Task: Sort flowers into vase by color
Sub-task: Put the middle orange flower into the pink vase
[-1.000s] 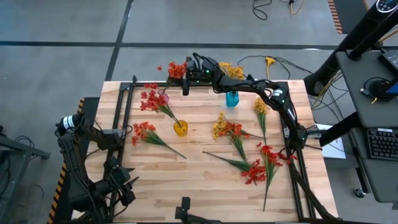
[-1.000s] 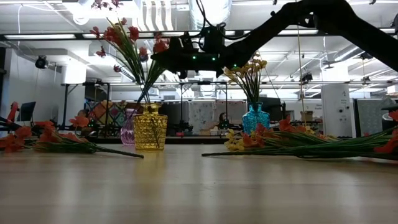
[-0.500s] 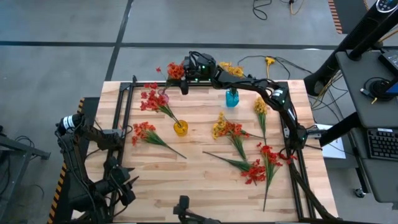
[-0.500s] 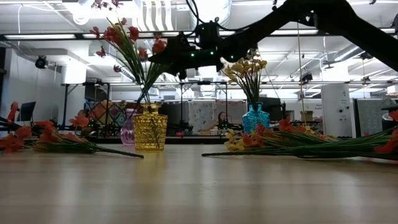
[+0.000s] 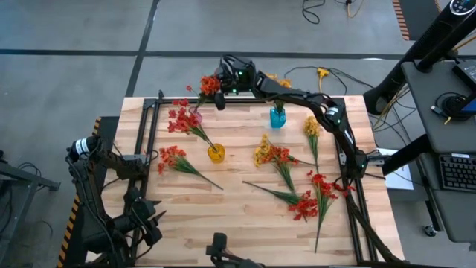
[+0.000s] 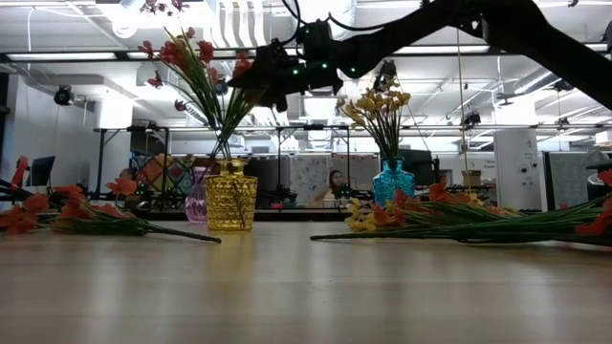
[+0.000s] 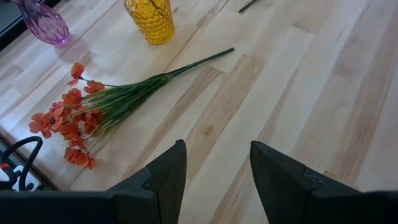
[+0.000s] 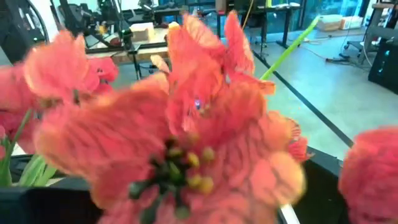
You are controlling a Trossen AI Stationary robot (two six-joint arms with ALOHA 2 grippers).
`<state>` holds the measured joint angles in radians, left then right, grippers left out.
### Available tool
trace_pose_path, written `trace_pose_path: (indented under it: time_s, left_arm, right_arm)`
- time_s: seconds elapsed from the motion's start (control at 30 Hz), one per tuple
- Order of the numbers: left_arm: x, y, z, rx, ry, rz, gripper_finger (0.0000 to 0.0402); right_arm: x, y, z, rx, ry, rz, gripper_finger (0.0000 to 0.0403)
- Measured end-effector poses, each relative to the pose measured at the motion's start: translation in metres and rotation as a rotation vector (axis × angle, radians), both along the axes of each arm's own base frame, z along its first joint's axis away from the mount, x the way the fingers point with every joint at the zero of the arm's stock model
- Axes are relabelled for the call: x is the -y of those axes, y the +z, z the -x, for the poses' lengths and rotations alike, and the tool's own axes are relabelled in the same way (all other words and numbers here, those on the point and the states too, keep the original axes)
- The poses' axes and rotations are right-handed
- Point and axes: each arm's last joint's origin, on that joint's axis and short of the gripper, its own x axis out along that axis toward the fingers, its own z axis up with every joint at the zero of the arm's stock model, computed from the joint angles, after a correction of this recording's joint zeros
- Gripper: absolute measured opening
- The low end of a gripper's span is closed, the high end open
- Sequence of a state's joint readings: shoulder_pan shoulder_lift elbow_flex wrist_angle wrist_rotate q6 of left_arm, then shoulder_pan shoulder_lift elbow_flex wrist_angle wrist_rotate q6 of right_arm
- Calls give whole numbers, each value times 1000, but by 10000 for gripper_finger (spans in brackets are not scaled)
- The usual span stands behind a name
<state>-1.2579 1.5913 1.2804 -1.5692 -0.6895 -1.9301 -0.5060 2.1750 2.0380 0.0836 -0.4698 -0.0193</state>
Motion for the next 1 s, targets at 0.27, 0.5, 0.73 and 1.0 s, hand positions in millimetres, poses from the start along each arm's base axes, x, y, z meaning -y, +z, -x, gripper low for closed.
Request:
trace_pose_path:
  time_s: [0.27,0.5,0.73,1.0]
  left_arm:
    - [0,0,0,0,0,1,160]
    - [0,0,0,2,4,4,160]
    - [0,0,0,4,9,7,160]
    - [0,0,0,6,13,10,160]
  right_arm:
    - [0,10,0,11,-1,6,313]
    - [-1,30,2,20,-2,19,313]
    - [-1,52,5,57,-12,41,313]
    - [-3,91,15,93,-55,111,313]
